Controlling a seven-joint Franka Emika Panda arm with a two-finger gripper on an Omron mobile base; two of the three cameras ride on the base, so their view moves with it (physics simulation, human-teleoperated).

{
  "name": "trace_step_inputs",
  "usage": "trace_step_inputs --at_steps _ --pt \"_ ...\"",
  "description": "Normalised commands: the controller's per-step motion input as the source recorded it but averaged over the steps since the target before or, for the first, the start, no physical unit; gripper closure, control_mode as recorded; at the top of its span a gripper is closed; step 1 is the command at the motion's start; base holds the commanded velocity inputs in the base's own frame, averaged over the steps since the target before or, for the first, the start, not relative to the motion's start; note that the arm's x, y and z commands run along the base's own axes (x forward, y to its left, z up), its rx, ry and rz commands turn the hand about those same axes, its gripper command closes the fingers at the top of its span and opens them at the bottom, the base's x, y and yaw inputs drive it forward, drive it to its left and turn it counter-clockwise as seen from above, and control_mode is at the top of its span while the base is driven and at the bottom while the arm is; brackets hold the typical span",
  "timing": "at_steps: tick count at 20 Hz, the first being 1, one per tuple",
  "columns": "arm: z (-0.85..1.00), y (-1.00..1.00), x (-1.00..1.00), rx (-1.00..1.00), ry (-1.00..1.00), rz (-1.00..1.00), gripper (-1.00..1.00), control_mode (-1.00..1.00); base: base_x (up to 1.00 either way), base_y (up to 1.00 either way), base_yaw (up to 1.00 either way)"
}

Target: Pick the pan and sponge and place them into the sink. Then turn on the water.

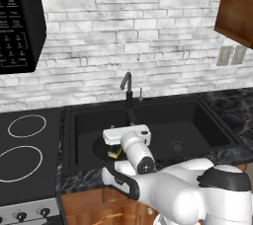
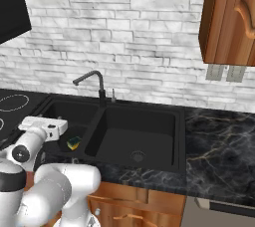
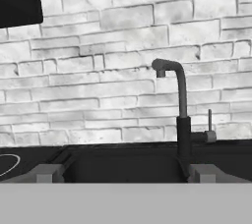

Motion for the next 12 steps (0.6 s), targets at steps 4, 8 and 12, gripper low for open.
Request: trace_step_inputs --at_steps 4,8,12 --pt "0.2 -0.45 -0.1 0.0 -0.13 0.0 -1.0 -1.0 0.0 0.0 0.0" --pt "0.2 -0.47 -0.07 0.0 -0.1 0.0 -1.0 -1.0 0.0 0.0 0.0" --pt "0.23 -0.48 -0.01 0.02 -0.06 0.0 -1.0 -1.0 0.0 0.0 0.0"
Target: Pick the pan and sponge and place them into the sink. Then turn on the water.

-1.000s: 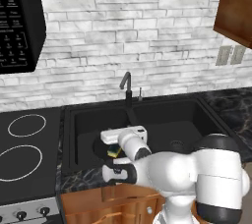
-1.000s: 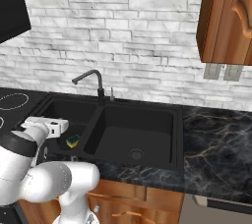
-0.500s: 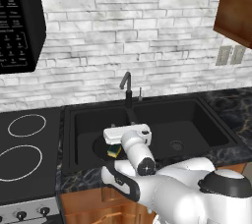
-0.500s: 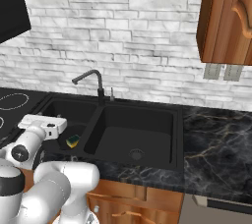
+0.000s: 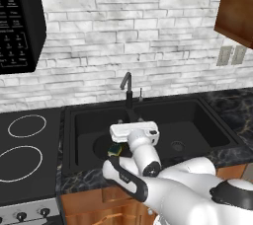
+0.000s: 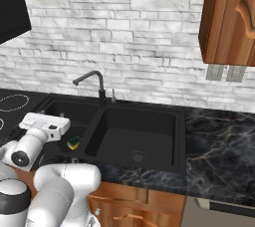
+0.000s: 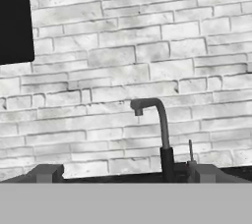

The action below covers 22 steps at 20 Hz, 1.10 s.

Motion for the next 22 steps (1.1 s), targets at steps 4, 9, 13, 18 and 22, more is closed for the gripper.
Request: trace_step_inputs --at_steps 4,9,13,18,22 --pt "0.15 -0.46 0.05 0.06 0.03 -0.02 -1.0 -1.0 0.0 0.0 0.0" --pt "0.08 -0.44 0.07 0.06 0.05 -0.02 -1.0 -1.0 0.0 0.0 0.0" --pt "-0.02 -0.37 0.01 0.02 0.06 0.0 -1.0 -1.0 0.0 0.0 0.0" --pt "-0.07 -0.24 0.01 -0.04 0.0 0.0 -1.0 -1.0 0.0 0.0 0.0" --pt "-0.05 -0.26 0.02 -0.05 0.0 0.0 -1.0 -1.0 0.0 0.0 0.0"
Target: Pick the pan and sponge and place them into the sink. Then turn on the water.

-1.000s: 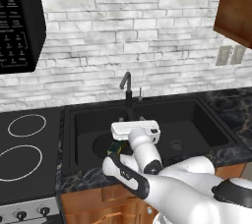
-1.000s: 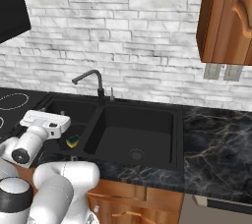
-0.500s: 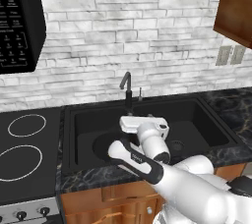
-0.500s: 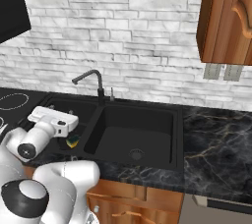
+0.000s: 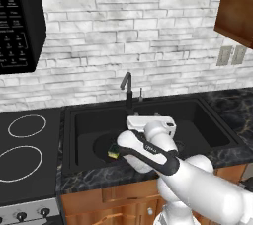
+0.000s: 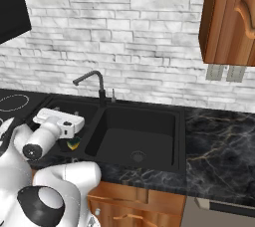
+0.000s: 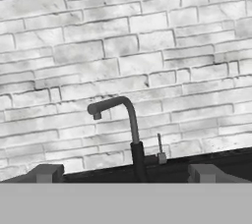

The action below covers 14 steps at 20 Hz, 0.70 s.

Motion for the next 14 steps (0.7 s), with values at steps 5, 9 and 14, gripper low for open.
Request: trace_step_inputs --at_steps 5,9,14 --pt "0.02 -0.34 0.08 -0.06 0.02 0.0 -1.0 -1.0 0.0 0.0 0.0" --pt "0.01 -0.31 0.18 0.0 0.04 0.0 -1.0 -1.0 0.0 0.0 0.0" --pt "-0.02 -0.23 0.3 0.0 0.02 0.01 -1.0 -1.0 0.0 0.0 0.0"
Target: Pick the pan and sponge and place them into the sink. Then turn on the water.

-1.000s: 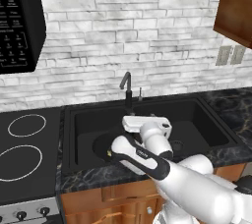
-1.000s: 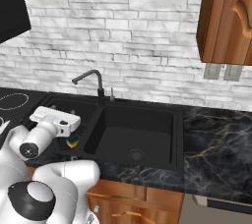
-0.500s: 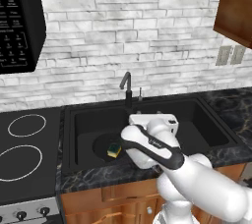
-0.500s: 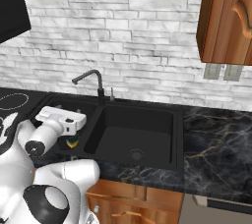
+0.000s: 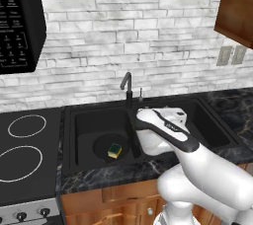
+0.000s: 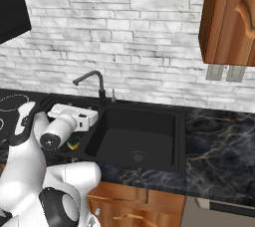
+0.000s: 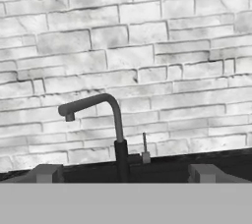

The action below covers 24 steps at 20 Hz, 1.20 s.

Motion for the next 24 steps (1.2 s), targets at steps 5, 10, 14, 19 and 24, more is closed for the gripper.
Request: trace_step_inputs --at_steps 5,10,14,19,24 --pt "-0.08 -0.15 0.28 -0.01 -0.02 0.02 -1.0 -1.0 0.0 0.0 0.0" --pt "-0.19 -0.16 0.31 -0.03 0.0 0.0 -1.0 -1.0 0.0 0.0 0.0" --pt "-0.2 -0.2 0.33 -0.02 0.0 0.0 -1.0 -1.0 0.0 0.0 0.0" --pt "-0.17 -0.04 0.31 -0.03 -0.04 0.01 -1.0 -1.0 0.0 0.0 0.0" --pt "-0.24 0.0 0.21 -0.04 -0.08 0.0 -1.0 -1.0 0.0 0.0 0.0"
